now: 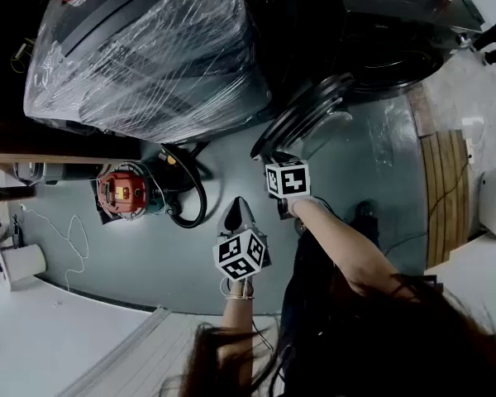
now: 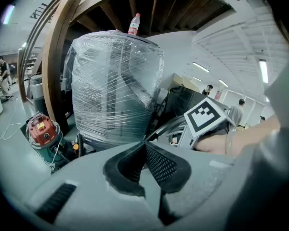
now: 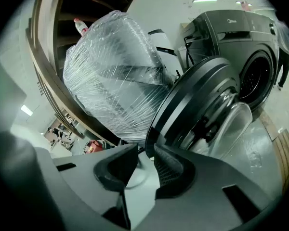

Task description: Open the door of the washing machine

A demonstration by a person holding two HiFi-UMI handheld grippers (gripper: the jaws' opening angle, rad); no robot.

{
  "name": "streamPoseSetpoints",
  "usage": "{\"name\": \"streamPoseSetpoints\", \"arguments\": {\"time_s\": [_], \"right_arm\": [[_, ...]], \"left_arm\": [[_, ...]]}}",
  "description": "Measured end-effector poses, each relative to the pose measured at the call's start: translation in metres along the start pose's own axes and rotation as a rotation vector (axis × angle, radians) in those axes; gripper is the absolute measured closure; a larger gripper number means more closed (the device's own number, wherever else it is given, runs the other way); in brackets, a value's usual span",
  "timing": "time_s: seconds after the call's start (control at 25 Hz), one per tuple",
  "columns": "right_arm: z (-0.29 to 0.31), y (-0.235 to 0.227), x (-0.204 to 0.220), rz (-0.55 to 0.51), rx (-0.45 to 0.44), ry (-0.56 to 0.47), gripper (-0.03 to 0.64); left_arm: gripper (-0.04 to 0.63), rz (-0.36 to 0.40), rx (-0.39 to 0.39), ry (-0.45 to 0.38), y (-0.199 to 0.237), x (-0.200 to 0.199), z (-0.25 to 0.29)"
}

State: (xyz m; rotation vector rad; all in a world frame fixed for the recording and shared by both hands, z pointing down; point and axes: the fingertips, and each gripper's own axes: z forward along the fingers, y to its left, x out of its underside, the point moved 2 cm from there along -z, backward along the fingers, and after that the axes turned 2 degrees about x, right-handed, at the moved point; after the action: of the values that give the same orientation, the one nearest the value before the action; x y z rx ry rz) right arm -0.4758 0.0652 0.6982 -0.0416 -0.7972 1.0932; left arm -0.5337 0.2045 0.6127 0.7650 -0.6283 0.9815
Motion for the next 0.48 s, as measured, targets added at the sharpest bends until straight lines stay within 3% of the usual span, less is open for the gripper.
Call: {"name": "streamPoseSetpoints", "arguments": {"time_s": [0.48], "right_arm": [[-0.082,-0.026,-0.012,-0.113,0.002,-0.043,0.537]], "left_arm": [[0.584,0.029,0.010,-0.046,-0.063,-0.017,-0.025]]}}
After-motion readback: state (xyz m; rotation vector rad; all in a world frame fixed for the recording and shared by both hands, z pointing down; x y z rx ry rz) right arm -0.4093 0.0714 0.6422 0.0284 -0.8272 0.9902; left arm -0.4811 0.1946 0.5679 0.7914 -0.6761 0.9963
